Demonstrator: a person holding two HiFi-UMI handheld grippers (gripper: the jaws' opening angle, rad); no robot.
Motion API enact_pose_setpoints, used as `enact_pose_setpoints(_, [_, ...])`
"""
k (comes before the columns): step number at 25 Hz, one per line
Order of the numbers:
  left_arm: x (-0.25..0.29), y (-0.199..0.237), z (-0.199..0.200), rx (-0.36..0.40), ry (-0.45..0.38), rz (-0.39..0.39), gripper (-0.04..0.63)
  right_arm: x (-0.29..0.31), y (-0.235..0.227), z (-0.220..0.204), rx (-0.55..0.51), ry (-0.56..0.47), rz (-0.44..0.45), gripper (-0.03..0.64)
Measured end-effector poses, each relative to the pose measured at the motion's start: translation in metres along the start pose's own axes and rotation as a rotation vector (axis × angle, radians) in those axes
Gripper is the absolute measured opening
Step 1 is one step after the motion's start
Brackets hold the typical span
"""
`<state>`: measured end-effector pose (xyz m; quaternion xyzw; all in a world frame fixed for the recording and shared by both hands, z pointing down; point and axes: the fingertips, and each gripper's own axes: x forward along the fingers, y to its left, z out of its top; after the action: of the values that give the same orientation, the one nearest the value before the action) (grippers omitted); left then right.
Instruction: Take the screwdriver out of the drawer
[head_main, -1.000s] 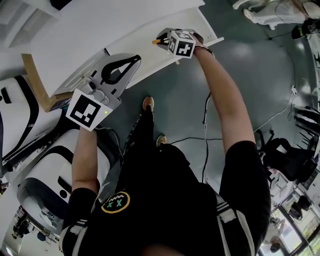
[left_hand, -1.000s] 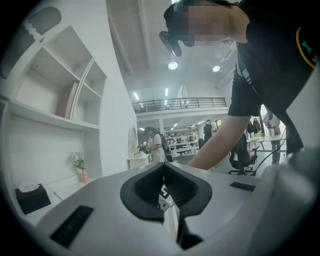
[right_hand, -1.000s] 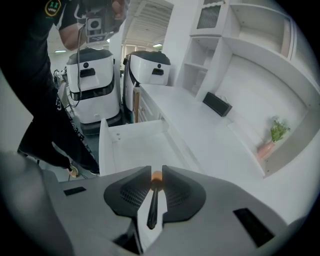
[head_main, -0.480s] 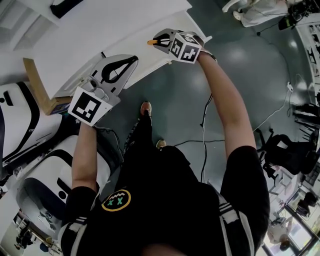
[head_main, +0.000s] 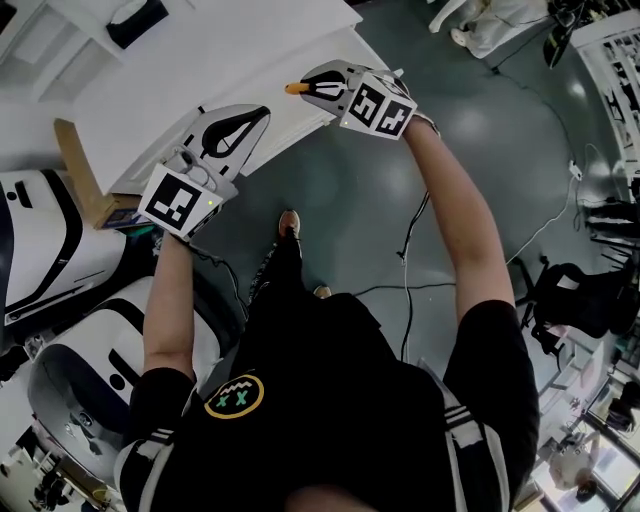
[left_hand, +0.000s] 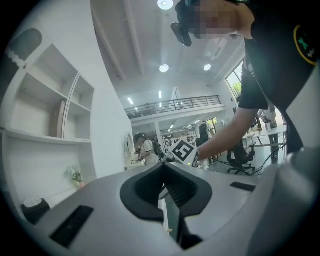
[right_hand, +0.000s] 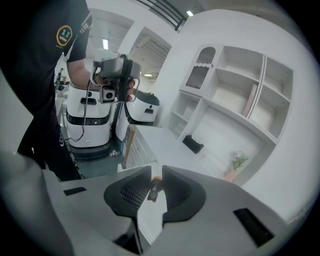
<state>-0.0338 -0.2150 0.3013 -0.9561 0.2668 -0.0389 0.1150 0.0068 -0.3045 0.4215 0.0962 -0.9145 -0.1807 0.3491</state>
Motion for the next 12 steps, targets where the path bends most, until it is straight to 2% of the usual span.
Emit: enact_pose_setpoints(12, [-0.014,-0.091,0.049,0.049,-0.018,-0.028,0.02,-0.099,0.08,0.054,0.05,-0.156,-0.07,0.092])
